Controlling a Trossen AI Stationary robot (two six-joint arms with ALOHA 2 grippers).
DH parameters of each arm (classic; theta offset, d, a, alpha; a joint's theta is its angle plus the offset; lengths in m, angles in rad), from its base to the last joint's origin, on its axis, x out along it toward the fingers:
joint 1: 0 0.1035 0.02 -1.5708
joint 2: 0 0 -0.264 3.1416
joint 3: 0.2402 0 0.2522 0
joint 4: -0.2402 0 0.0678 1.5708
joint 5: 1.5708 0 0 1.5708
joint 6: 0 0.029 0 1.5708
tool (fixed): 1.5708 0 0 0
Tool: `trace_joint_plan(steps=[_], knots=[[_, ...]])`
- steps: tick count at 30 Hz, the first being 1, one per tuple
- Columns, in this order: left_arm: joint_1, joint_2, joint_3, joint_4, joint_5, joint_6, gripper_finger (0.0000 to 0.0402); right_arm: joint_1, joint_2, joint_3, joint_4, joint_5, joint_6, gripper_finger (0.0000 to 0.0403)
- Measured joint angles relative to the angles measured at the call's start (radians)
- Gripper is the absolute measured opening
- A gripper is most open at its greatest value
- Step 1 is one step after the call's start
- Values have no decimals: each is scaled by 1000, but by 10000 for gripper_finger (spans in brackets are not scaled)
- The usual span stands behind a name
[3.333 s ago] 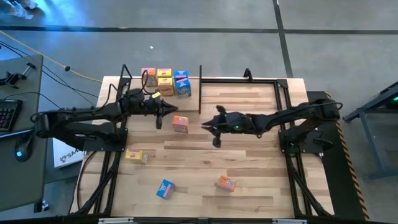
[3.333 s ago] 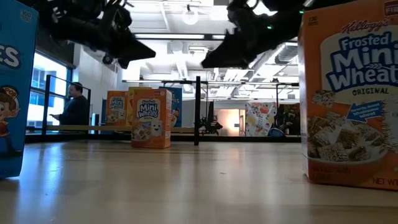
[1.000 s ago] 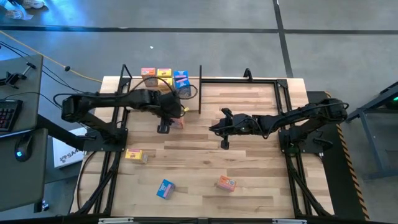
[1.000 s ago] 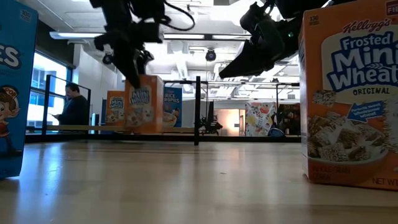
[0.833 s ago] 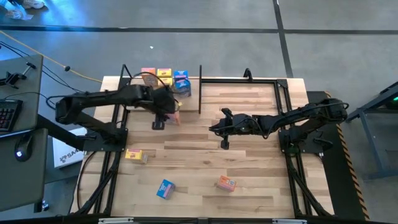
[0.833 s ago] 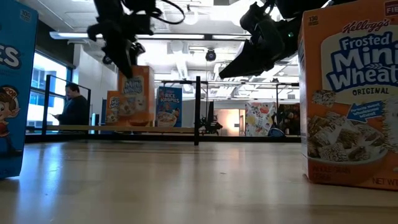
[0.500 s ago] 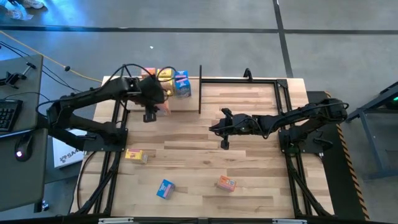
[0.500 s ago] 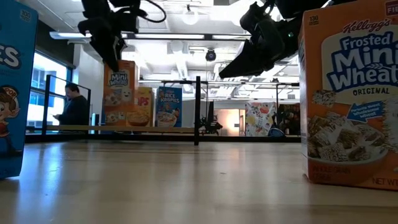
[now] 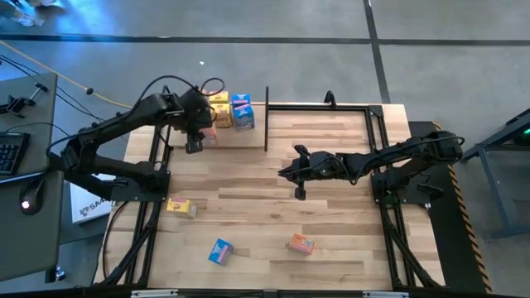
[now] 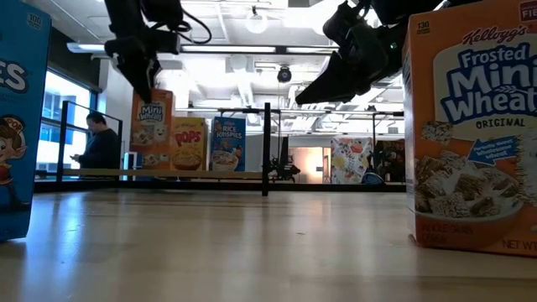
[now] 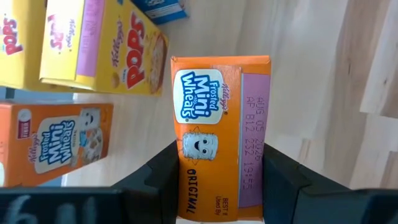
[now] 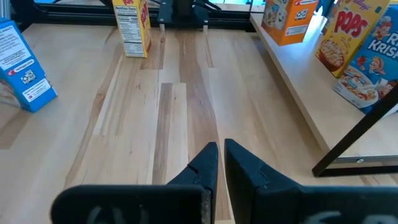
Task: Stack cereal on shelf
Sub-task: Put the top orange cereal box on the shelf aligned with the other orange cereal box
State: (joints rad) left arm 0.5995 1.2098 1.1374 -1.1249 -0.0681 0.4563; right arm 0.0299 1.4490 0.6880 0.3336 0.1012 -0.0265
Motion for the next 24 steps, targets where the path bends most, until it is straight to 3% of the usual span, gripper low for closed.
trace_joint_plan(steps=[10, 15, 24], knots=[[30, 0, 0, -2, 28, 30, 147, 0, 0, 0, 1, 0, 0, 16], [33, 0, 0, -46, -70, 39, 147, 0, 0, 0, 2, -3, 6, 16], [143, 0, -87, 7, -88, 106, 147, 0, 2, 0, 3, -8, 3, 16]])
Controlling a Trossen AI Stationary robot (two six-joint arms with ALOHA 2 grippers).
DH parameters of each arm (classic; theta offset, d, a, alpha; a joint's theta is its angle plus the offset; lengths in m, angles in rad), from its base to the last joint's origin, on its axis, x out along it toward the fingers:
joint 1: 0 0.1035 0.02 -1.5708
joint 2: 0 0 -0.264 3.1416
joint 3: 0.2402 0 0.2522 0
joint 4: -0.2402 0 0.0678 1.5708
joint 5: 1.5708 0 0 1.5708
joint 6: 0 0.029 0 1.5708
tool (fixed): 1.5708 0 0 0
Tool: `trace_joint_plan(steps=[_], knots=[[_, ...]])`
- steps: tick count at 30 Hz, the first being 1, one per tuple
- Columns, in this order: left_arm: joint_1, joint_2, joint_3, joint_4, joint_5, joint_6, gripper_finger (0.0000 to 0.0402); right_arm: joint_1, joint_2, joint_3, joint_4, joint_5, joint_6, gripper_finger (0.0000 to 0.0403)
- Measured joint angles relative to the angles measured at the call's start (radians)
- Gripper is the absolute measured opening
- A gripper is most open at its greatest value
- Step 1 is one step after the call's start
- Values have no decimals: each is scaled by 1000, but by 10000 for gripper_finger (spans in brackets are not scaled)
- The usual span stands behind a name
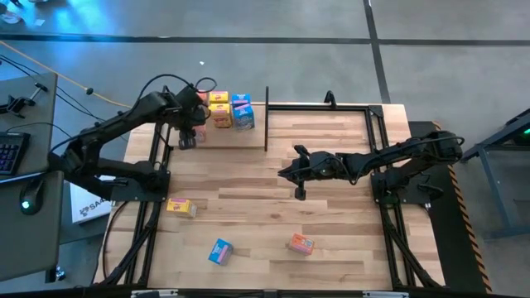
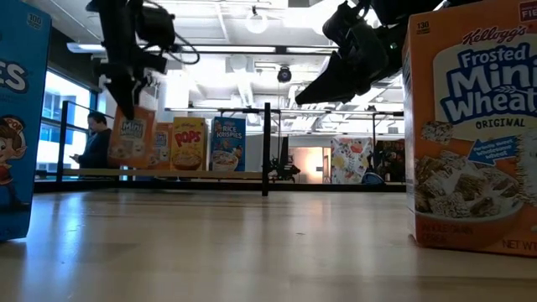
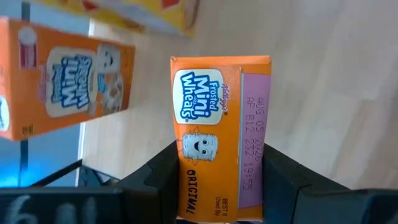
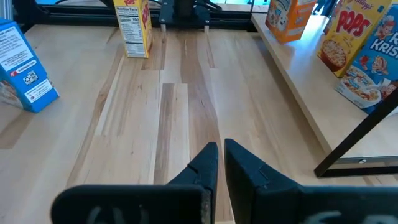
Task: Stack cereal on shelf
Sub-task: Put the top orange cereal box on the shelf aligned with the other orange cereal box
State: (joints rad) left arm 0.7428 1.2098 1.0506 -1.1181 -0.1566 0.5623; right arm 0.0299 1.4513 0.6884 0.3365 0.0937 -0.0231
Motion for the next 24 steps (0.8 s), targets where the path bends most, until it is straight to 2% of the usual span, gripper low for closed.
trace_joint_plan(steps=[5, 13, 24], knots=[[44, -12, -26, 75, -42, 15, 150, 10, 0, 0, 0, 0, -3, 16], [44, -63, -25, 130, -39, -2, 159, 10, 0, 0, 4, 0, -3, 16], [46, -58, -25, 180, -67, -27, 160, 10, 0, 0, 19, 0, 0, 16]])
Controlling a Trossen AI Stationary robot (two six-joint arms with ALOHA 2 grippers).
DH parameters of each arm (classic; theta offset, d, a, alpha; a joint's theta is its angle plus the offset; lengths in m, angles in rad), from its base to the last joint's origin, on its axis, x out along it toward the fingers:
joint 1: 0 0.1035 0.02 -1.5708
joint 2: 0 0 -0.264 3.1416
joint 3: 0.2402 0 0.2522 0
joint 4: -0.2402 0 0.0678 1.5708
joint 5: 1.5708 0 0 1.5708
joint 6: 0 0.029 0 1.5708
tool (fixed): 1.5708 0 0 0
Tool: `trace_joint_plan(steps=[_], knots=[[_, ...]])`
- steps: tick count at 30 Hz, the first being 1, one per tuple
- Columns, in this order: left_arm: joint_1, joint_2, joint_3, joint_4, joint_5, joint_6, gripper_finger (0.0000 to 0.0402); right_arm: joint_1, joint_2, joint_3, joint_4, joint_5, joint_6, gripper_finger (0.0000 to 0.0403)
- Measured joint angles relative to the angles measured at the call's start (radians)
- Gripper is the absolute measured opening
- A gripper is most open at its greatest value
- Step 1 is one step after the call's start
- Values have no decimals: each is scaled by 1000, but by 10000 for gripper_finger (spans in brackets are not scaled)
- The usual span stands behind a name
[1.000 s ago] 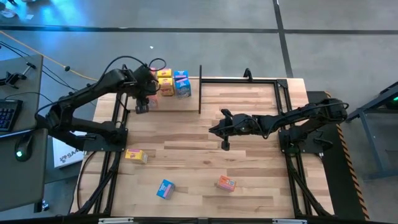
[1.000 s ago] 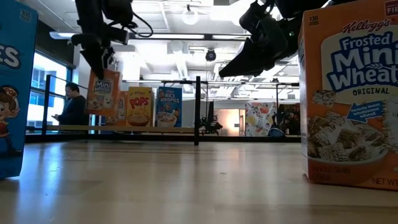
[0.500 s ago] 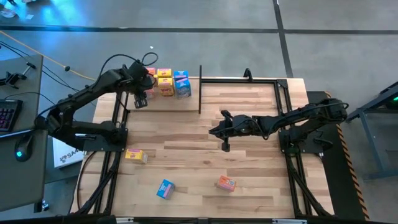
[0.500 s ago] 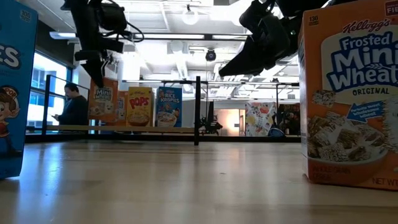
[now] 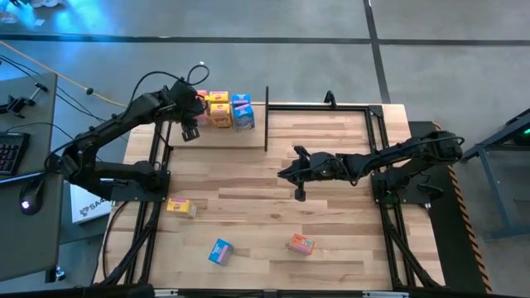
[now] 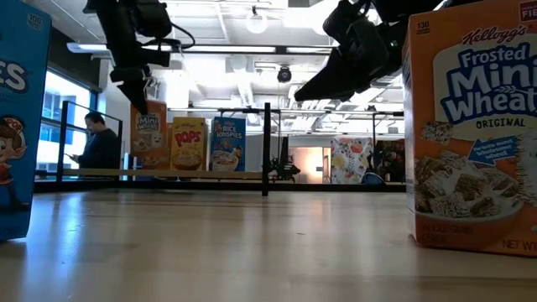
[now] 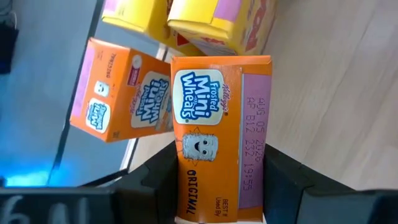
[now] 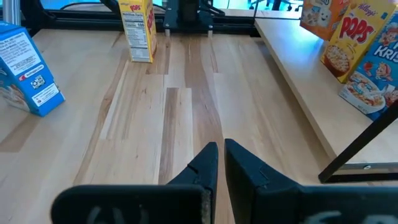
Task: Stack cereal on shelf
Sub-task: Put the top orange cereal box on the shelf aligned with the other orange cereal box
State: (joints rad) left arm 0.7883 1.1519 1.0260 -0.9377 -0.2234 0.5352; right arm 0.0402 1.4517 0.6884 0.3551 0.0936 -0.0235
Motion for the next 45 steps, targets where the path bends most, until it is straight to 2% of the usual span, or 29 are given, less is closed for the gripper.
trace_joint_plan(steps=[12, 20, 29, 35, 45], knots=[[71, 2, 0, 2, 29, -28, 159, 0, 0, 0, 2, -1, 0, 16], [84, 35, 0, 11, 67, 8, 198, 0, 0, 0, 1, -26, 0, 16], [62, 102, 0, 17, 53, 50, 237, 0, 0, 0, 1, -30, 0, 16], [43, 82, 0, 17, -46, 80, 262, 0, 0, 0, 1, -43, 0, 16], [27, -10, 32, -10, -40, 65, 266, 0, 0, 0, 1, -42, 0, 16]])
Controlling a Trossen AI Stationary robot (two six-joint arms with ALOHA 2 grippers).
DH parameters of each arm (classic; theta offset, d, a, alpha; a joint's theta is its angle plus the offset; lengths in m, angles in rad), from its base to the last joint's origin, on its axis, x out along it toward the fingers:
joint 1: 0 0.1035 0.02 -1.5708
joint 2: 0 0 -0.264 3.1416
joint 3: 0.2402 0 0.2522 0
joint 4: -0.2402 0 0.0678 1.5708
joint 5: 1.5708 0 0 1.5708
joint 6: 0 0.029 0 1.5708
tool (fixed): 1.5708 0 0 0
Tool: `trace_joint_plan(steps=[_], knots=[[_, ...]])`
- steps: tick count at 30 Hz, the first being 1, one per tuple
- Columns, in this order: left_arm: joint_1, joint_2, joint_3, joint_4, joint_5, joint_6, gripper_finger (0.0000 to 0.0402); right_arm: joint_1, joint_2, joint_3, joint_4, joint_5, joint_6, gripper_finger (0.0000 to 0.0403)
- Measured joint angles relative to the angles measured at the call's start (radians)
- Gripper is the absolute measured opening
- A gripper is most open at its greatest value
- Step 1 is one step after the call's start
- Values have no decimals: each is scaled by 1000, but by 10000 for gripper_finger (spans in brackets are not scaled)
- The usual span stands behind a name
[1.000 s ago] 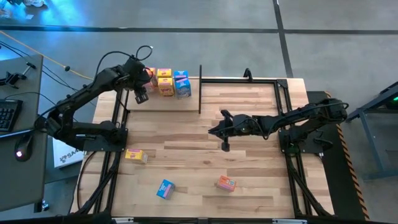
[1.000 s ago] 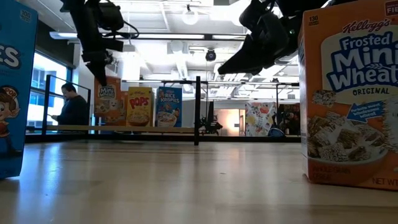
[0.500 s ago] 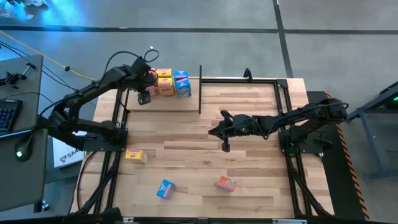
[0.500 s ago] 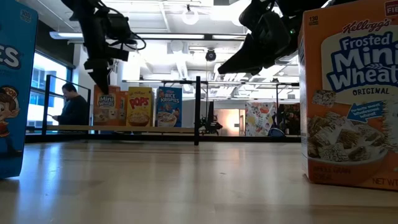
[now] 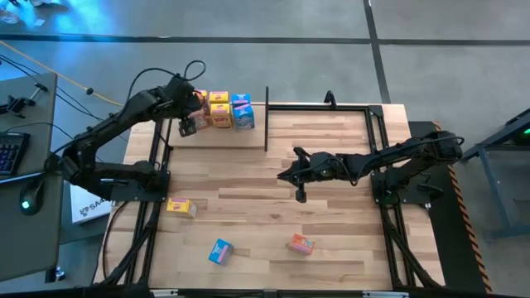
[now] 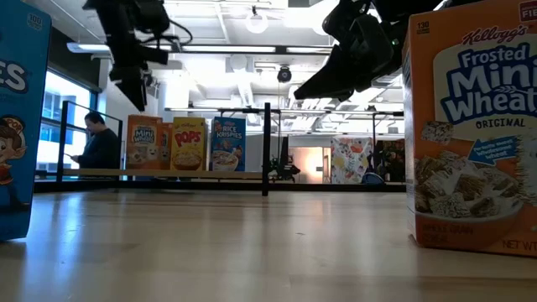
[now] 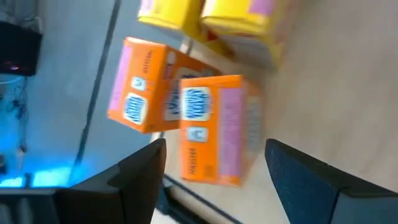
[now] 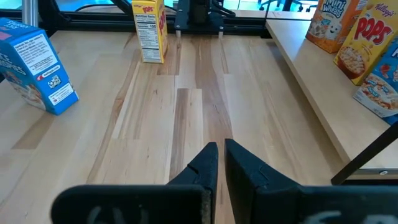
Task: Stack cereal on shelf
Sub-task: Put the top orange cereal box on the shelf aligned with the other orange cereal box
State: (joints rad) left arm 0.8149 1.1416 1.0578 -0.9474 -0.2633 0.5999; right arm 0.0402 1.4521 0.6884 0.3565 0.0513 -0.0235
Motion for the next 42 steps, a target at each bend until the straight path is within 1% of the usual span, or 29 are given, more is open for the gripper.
trace_joint_plan(steps=[3, 5, 7, 9, 12, 15, 17, 20, 22, 25, 31, 42], knots=[[-15, -42, 1, -75, 95, -72, 266, 0, 0, 0, 0, 0, -1, 16], [-31, -57, -2, -108, 125, -160, 258, 0, 0, 0, 0, 0, -2, 16], [-51, -77, -36, -121, 103, -218, 240, 0, 0, 0, 0, 0, -3, 16], [-66, -92, -98, -121, 54, -234, 210, 0, 0, 0, 0, 0, -3, 16], [-71, -99, -207, -80, 1, -250, 156, 0, 0, 0, -1, 0, -3, 16], [-71, -104, -295, 8, -65, -261, 101, 0, 0, 0, 0, 0, -3, 16], [-71, -120, -309, 58, -103, -269, 69, 0, 0, 0, 0, 0, -3, 16], [-64, -138, -309, 119, -106, -285, 32, 0, 0, 0, 1, 0, -3, 16], [-52, -142, -309, 159, -102, -284, 15, 0, 0, 0, 4, 0, -3, 16], [-22, -136, -309, 187, -101, -285, 2, 0, 0, 0, 4, 0, -3, 16], [17, -119, -309, 230, -137, -285, 3, 0, 0, 0, 3, 1, -3, 16], [19, -119, -309, 298, -58, -301, 3, 0, 0, 0, 2, 1, -3, 16]])
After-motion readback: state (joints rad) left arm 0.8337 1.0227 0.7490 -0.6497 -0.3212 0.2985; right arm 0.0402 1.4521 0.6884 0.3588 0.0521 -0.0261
